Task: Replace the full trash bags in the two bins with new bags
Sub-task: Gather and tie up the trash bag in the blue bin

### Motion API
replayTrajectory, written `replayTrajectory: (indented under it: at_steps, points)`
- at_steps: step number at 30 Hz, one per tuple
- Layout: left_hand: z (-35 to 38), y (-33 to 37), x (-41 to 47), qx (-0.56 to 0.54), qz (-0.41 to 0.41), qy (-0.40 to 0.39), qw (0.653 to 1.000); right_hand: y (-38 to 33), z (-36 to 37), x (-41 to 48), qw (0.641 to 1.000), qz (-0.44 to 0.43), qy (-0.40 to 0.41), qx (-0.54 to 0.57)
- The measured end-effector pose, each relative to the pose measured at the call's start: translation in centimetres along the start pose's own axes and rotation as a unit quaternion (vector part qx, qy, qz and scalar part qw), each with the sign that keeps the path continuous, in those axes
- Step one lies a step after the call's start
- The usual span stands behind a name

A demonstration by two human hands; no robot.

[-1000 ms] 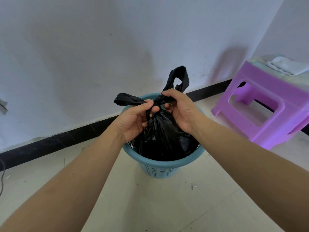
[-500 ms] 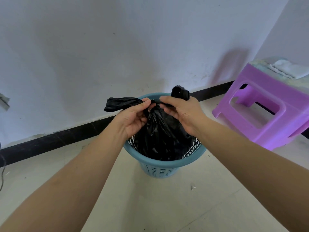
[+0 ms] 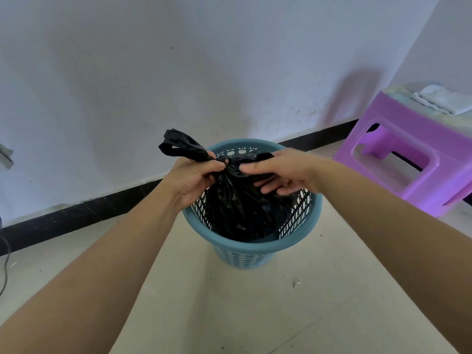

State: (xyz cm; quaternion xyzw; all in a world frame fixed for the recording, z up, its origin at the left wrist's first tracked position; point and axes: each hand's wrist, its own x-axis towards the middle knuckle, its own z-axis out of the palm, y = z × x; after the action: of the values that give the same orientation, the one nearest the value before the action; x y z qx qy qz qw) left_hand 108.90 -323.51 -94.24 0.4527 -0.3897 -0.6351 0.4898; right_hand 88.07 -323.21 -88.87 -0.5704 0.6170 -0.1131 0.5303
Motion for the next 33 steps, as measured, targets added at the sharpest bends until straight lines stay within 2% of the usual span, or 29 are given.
replayTrajectory:
  at_steps: [1,3,5,7,9,11,13,16,19,21,23,29,33]
  points:
    - [0.0,0.0,-0.1,0.015,0.003,0.001,1.000,-0.2,-0.5,0.1,0.998,-0.024,0.057,-0.014]
    - [0.1,-0.1,-0.2,0.035,0.010,0.000,0.999,-0.3,-1.3,0.8,0.977,-0.089,0.191,0.036]
    - [0.3,-0.2,-0.3,0.050,0.016,-0.012,0.999,-0.3,-1.7,1.5,0.947,-0.173,0.260,0.070]
    - [0.5,-0.3,-0.1,0.063,0.020,-0.022,0.998,-0.2,-1.4,1.9,0.955,-0.221,0.197,0.035]
    - [0.7,-0.2,-0.1,0.077,0.028,-0.035,0.996,0.1,-0.3,2.1,0.976,-0.199,0.085,0.001]
    - [0.9,0.0,-0.3,0.082,0.041,-0.035,0.995,0.7,0.6,2.3,0.983,-0.172,0.024,-0.056]
    - [0.6,-0.1,-0.2,0.084,0.056,-0.015,0.995,1.2,1.1,2.8,0.978,-0.179,0.031,-0.103]
    - [0.8,-0.1,-0.2,0.119,0.084,0.055,0.988,1.6,1.3,3.3,0.970,-0.201,0.067,-0.122]
    - [1.7,0.1,0.0,0.205,0.132,0.162,0.956,1.6,1.4,3.6,0.963,-0.231,0.076,-0.118]
    - [1.5,-0.3,0.1,0.237,0.162,0.189,0.939,1.6,1.4,3.6,0.959,-0.249,0.078,-0.106]
    - [1.2,-0.8,0.0,0.193,0.148,0.180,0.953,1.6,1.3,3.5,0.956,-0.262,0.088,-0.099]
    - [0.8,-0.5,0.4,0.054,0.003,0.138,0.989,1.6,1.8,3.0,0.963,-0.251,0.100,-0.015]
    - [0.7,0.0,0.2,-0.028,-0.025,0.091,0.995,1.6,2.3,3.2,0.962,-0.247,0.112,0.015]
